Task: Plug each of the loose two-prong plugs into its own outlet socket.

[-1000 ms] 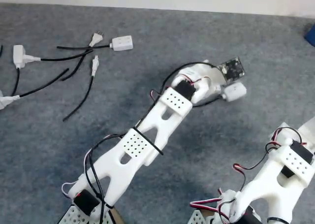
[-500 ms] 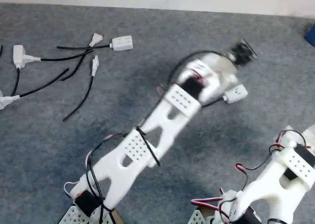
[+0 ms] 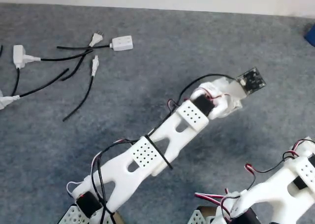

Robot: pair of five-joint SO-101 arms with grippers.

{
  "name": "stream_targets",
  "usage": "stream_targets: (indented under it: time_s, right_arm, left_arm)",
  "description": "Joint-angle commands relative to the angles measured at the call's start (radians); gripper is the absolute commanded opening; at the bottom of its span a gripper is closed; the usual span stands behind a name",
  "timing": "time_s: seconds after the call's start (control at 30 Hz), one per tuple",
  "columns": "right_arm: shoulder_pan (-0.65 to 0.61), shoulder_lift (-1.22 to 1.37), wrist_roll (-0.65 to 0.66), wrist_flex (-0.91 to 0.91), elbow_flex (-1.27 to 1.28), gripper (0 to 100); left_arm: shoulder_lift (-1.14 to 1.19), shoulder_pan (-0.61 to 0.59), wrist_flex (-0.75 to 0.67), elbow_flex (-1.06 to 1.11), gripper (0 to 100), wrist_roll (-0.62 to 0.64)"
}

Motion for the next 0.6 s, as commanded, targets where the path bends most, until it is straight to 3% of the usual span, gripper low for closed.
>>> stream_targets:
  time_s: [0.0,0.27,0.33,0.47,0.57]
  right_arm:
    - [-0.012,-0.01,0.014,-0.018,-0.047,35.8]
    - [-0.018,-0.01,0.014,-0.018,-0.047,35.8]
    - [-0.028,-0.01,0.014,-0.018,-0.047,35.8]
    - [-0.064,-0.01,0.018,-0.015,-0.045,35.8]
    - [-0.113,-0.008,0.084,0.012,-0.042,35.8]
  left_arm:
    - [0.012,-0.045,-0.055,-0.012,26,0.002]
    - [0.022,-0.088,-0.058,-0.008,25,0.002]
    - [0.019,-0.091,-0.058,-0.008,20,-0.003]
    - [0.016,-0.101,-0.057,-0.015,0,-0.124]
    - [0.007,-0.133,-0.015,-0.031,1,-0.153]
